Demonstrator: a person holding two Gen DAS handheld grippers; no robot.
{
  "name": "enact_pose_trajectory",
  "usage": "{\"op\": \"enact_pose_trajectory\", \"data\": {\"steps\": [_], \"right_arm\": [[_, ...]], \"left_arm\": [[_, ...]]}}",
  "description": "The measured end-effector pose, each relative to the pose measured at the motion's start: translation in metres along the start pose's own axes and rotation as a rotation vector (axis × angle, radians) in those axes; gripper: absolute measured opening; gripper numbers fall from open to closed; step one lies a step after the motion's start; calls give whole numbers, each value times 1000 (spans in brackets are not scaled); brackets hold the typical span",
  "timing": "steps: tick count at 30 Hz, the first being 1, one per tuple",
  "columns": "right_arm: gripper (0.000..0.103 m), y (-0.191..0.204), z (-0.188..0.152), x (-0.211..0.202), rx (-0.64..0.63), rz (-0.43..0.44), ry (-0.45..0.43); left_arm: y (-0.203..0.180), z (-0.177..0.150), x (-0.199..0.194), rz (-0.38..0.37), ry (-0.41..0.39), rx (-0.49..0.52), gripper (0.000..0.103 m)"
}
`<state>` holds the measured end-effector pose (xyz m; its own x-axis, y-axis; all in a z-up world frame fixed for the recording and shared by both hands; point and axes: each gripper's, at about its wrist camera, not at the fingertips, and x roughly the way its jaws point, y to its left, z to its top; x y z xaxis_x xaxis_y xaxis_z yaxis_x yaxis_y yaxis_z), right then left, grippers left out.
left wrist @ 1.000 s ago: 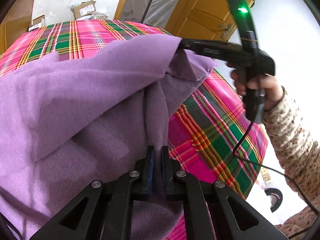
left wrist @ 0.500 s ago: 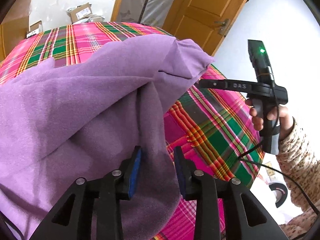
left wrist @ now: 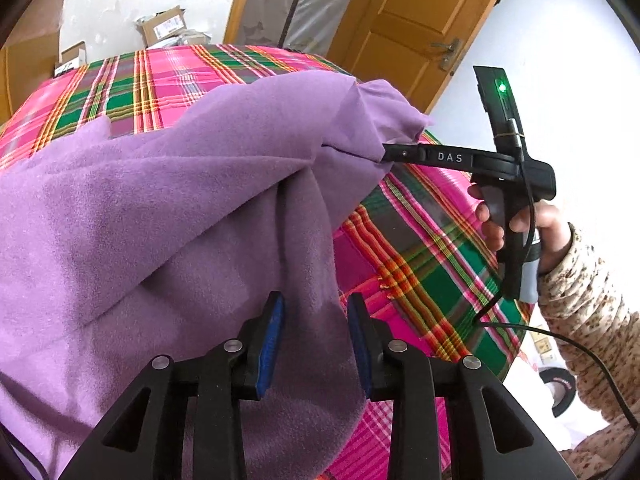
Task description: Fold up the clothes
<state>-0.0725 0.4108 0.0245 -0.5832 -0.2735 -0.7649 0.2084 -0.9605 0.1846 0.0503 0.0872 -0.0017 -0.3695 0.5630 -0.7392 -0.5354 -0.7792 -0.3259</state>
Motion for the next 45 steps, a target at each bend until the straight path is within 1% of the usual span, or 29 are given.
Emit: {"op": "enact_pose_trajectory", "data": {"steps": [3, 5, 10, 12, 15, 16, 17, 18, 19, 20, 22, 23, 29, 36, 41, 45], "right_arm": [[32, 9, -5, -1, -94, -37, 4], [33, 12, -7, -2, -114, -55, 6], [34, 15, -12, -6, -101, -60, 4], [32, 10, -11, -7, -68, -35, 0], [18, 2, -4, -3, -26, -8, 4], [10, 0, -3, -2, -12, 2, 7], [6, -5, -3, -3, 13, 14, 5], [5, -7, -4, -3, 32, 25, 1], [3, -10, -5, -4, 49, 36, -2], [3, -10, -7, -7, 56, 40, -14], [2, -9, -9, -16, 63, 44, -45], [2, -8, -11, -21, 65, 45, -63], [2, -14, -20, -53, 109, 43, -138], [2, -23, -38, -102, 158, 11, -232], [2, -25, -60, -110, 180, -27, -206], [2, -25, -78, -115, 196, -58, -184]], "left_arm": [[0, 0, 0, -3, -2, -3, 33], [0, 0, 0, -3, -3, -4, 33], [-4, -1, 1, 21, -7, 14, 33], [-4, -2, 1, 23, -8, 14, 33], [-5, -3, 1, 27, -10, 18, 33], [-4, -3, 1, 27, -11, 19, 33], [-4, -3, 1, 27, -12, 17, 33], [-3, -3, 1, 32, -13, 14, 33], [-3, -3, 1, 37, -14, 11, 26], [-2, -3, 1, 45, -15, 9, 14], [1, -3, 1, 71, -15, 13, 10], [0, -3, 1, 68, -14, 16, 7], [0, -7, -5, 62, -19, 27, 5], [2, -10, -25, 13, -48, 26, 5], [-5, -16, -35, -4, -49, 55, 5], [-7, -23, -38, -12, -26, 73, 5]]}}
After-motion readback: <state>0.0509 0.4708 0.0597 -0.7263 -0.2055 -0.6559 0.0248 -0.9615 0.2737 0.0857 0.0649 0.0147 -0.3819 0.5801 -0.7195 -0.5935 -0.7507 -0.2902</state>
